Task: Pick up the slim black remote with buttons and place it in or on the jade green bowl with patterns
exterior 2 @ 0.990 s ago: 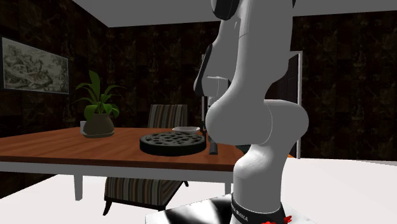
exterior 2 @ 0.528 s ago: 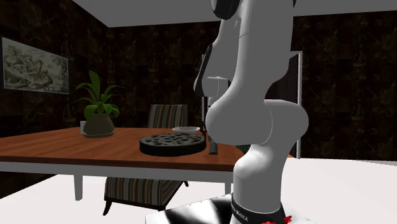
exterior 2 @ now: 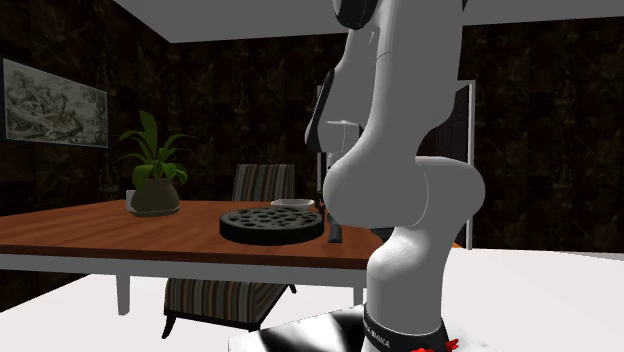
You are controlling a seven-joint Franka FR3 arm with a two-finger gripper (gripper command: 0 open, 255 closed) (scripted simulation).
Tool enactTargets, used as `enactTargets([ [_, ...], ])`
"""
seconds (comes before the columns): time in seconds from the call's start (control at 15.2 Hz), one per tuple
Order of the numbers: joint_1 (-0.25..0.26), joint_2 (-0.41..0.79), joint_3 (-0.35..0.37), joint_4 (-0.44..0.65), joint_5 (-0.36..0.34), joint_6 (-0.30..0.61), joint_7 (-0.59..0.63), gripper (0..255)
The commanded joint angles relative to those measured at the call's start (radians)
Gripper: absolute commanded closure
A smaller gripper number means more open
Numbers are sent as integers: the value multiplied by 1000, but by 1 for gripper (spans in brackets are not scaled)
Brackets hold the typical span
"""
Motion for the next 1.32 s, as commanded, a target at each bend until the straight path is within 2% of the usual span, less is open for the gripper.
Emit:
enactTargets([
  [0.0,3,35,4,-20,-2,1,2,255],
  [0.13,10,82,5,2,11,24,-1,255],
  [1.25,6,-54,9,108,-18,-215,35,255],
])
